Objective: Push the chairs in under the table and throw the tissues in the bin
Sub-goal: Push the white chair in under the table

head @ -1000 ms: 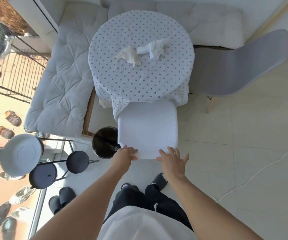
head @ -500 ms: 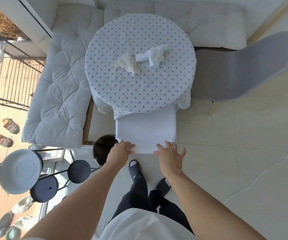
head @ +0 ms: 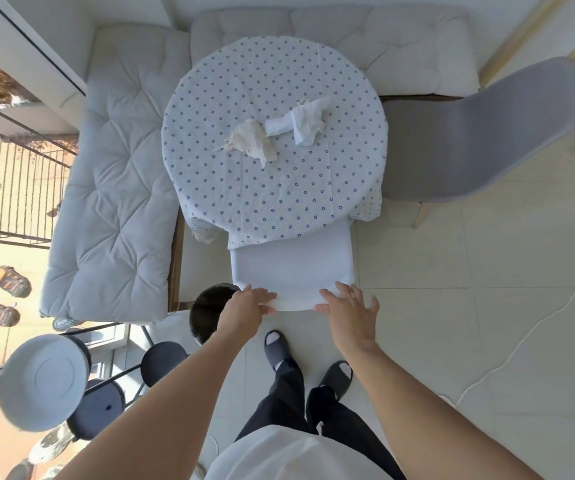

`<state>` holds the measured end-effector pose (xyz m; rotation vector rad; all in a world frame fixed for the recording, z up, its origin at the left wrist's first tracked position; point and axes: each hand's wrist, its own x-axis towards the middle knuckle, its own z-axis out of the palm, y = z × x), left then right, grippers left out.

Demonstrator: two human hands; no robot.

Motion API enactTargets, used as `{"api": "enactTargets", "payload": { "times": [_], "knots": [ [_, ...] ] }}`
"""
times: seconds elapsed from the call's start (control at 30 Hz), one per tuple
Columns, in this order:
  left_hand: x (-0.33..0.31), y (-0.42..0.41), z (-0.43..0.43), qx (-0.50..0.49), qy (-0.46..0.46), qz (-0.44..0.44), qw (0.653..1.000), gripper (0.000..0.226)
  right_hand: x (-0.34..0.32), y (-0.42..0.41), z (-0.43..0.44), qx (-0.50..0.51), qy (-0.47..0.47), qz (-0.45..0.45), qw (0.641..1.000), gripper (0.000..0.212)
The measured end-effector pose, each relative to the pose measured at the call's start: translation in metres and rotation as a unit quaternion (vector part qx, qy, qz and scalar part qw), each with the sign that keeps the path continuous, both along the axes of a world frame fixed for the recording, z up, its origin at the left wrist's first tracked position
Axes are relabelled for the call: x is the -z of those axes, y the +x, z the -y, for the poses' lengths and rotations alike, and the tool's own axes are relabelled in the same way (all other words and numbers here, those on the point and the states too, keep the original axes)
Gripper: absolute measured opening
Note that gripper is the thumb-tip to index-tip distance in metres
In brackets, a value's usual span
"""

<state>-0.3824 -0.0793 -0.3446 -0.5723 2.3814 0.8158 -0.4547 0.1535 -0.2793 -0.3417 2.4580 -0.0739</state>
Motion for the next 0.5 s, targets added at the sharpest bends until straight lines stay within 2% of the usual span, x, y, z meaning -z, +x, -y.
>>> {"api": "enactTargets", "payload": {
  "times": [0.13, 0.27, 0.4, 0.5],
  "knots": [
    [-0.010, 0.001, -0.007, 0.006, -0.009, -0.003, 1.000, 0.046, 0.008, -0.001, -0.002, 0.040, -0.020, 0.027, 0.999, 0.035],
    [-0.027, -0.002, -0.006, 0.010, -0.002, 0.027, 1.000, 0.040, 0.007, -0.008, -0.011, 0.068, -0.069, 0.076, 0.992, 0.051],
    [-0.052, -0.025, -0.001, 0.076, 0.010, 0.014, 0.997, 0.036, -0.010, -0.013, -0.035, 0.104, -0.104, 0.073, 0.986, 0.054],
    [-0.077, -0.048, -0.004, 0.085, 0.016, -0.014, 0.996, 0.037, -0.021, -0.020, -0.062, 0.140, -0.103, 0.053, 0.983, 0.055]
  ]
}}
